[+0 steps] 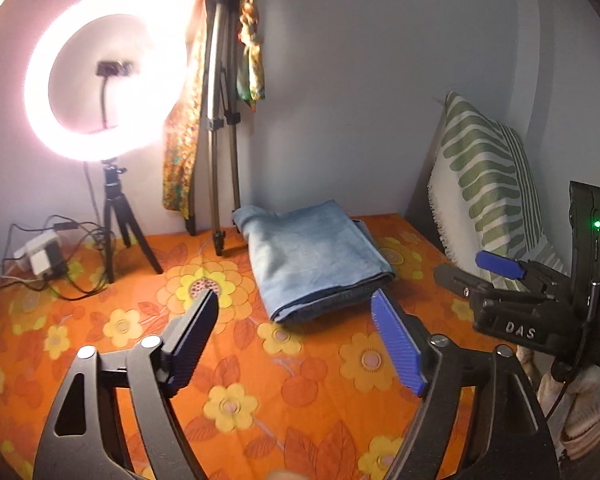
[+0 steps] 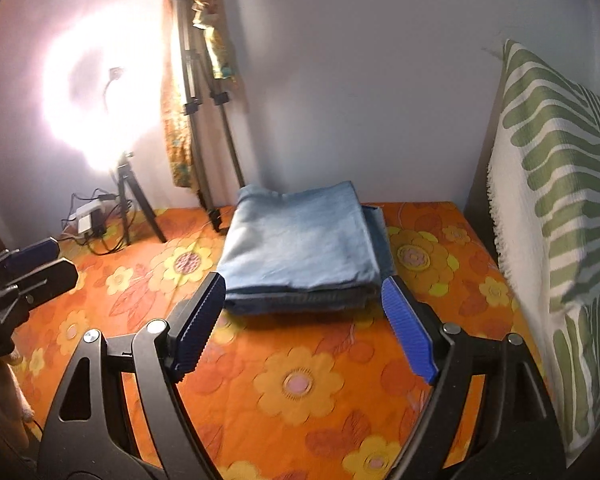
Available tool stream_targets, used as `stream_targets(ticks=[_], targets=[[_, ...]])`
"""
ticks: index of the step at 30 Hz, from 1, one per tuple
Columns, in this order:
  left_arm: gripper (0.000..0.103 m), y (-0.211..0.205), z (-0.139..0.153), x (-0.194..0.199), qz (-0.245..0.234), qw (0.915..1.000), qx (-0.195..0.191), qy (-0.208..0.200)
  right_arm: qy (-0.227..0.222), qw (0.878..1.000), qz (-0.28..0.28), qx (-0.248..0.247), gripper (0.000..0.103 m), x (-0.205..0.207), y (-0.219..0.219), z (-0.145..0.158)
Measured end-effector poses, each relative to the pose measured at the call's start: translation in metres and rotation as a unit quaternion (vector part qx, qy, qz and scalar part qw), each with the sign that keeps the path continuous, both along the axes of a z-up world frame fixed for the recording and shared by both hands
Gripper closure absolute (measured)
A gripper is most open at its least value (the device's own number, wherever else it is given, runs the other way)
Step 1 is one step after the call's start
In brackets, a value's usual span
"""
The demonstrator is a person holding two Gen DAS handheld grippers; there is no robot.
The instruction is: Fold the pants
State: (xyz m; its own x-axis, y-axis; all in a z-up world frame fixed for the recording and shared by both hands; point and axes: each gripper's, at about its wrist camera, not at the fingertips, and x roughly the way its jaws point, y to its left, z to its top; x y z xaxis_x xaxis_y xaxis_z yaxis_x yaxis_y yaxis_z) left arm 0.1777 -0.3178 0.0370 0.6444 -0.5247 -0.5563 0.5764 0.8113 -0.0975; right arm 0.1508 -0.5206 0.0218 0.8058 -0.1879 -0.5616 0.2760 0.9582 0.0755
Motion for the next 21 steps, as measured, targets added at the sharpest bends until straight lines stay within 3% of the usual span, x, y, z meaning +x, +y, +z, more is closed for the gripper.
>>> stream_targets(ticks=[2,11,21], targets=[[0.023,0.008,0.002,-0.016,-0.002,1.0,0.001,-0.007,-0.006,1.0,0.003,0.004,0.01,-0.015,0.01,-0.001],[0.022,0.033,-0.007,-0.062,0.001,1.0,0.001,0.003,-0.024,1.0,-0.002,-0.011,0.01,-0.064,0.048,-0.006],[0.022,0.036,-0.03,-0.076,0.008,0.9992,0.035,0.02,-0.029,0.999,-0.003,-0.024,0.009,-0.077,0.059,-0.017]])
